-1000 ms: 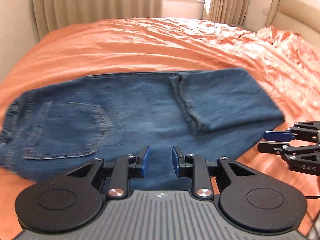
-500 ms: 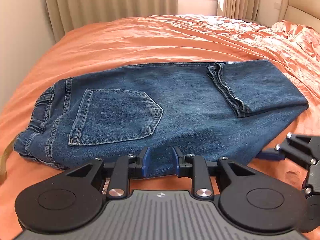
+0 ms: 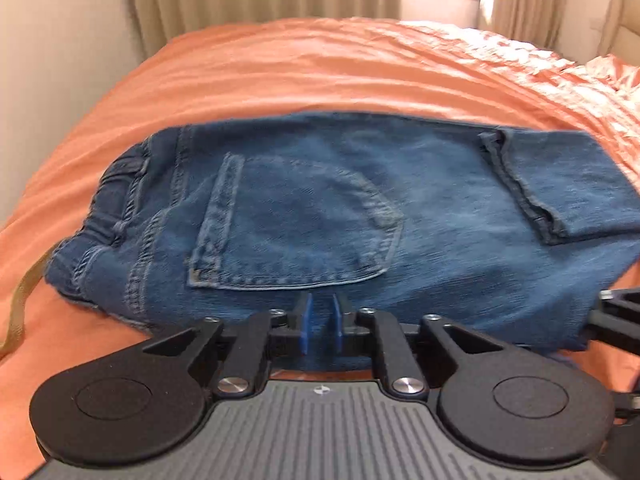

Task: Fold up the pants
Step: 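Grasp the jeans edge with the right tool while the left tool grips the pocket side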

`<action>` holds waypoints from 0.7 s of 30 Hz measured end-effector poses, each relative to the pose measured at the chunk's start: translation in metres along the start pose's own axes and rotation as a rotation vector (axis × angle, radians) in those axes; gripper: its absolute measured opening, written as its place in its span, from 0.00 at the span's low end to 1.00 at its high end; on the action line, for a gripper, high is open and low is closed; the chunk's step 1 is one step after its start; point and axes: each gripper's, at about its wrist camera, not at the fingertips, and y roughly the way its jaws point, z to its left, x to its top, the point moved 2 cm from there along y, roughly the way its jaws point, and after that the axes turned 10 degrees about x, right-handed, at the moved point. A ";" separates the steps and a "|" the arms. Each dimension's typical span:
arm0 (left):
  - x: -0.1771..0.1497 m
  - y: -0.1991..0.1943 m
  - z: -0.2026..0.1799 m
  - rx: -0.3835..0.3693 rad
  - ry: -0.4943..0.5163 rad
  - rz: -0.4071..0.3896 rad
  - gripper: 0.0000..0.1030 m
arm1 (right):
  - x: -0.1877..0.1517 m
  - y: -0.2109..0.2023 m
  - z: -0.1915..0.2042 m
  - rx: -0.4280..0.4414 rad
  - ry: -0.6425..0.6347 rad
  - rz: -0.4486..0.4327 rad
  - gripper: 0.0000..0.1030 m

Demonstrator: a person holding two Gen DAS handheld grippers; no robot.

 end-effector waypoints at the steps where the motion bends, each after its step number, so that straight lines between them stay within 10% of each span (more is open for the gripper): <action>1: 0.000 0.005 0.002 0.016 0.004 0.012 0.08 | -0.003 -0.002 0.001 0.001 -0.004 0.008 0.06; 10: -0.008 0.020 0.000 0.095 -0.005 0.046 0.06 | -0.025 -0.002 0.003 0.006 0.022 0.075 0.02; 21: -0.026 -0.030 0.021 0.082 -0.313 -0.027 0.24 | -0.027 -0.036 0.004 0.042 0.001 0.108 0.00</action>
